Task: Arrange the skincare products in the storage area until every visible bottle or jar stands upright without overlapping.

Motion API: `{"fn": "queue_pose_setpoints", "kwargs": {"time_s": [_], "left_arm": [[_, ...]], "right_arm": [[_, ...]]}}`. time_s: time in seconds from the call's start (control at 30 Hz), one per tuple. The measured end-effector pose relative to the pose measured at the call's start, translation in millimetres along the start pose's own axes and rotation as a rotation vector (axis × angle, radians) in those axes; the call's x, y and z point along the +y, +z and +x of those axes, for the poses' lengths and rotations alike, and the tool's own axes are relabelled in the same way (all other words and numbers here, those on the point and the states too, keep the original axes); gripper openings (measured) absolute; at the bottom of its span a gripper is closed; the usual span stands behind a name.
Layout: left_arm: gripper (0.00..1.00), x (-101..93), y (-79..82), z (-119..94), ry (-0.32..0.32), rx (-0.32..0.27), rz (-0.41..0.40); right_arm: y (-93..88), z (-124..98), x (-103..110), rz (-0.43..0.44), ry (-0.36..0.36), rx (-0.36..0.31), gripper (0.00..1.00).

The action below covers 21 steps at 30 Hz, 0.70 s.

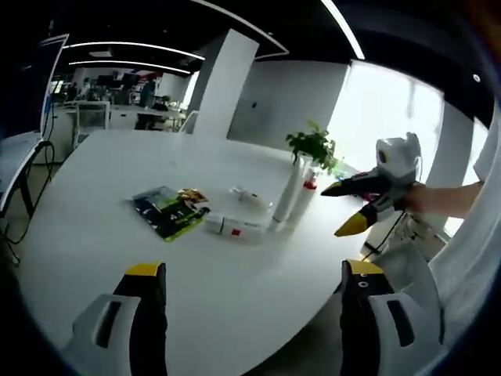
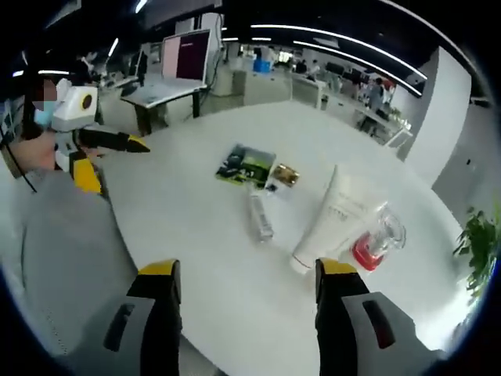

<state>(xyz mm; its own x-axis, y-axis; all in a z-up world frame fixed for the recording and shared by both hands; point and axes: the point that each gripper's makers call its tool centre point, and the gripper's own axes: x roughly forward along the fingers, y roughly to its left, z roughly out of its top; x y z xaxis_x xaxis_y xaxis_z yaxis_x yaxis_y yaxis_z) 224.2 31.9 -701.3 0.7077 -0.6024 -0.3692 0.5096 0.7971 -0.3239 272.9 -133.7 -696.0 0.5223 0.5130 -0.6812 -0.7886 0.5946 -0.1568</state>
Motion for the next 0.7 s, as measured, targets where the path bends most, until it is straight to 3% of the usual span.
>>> {"fn": "queue_pose_setpoints", "kwargs": {"time_s": [0.17, 0.43, 0.7], "left_arm": [[0.84, 3.6, 2.1, -1, 0.012, -0.007, -0.018], [0.82, 8.6, 4.4, -4, 0.037, -0.025, -0.038], [0.81, 11.1, 4.5, -5, 0.046, -0.026, -0.035]], "right_arm": [[15.6, 23, 12, -0.062, 0.054, 0.02, 0.7], [25.1, 49, 21, -0.104, 0.122, 0.078, 0.68], [18.3, 71, 12, -0.123, 0.139, 0.152, 0.63]]}}
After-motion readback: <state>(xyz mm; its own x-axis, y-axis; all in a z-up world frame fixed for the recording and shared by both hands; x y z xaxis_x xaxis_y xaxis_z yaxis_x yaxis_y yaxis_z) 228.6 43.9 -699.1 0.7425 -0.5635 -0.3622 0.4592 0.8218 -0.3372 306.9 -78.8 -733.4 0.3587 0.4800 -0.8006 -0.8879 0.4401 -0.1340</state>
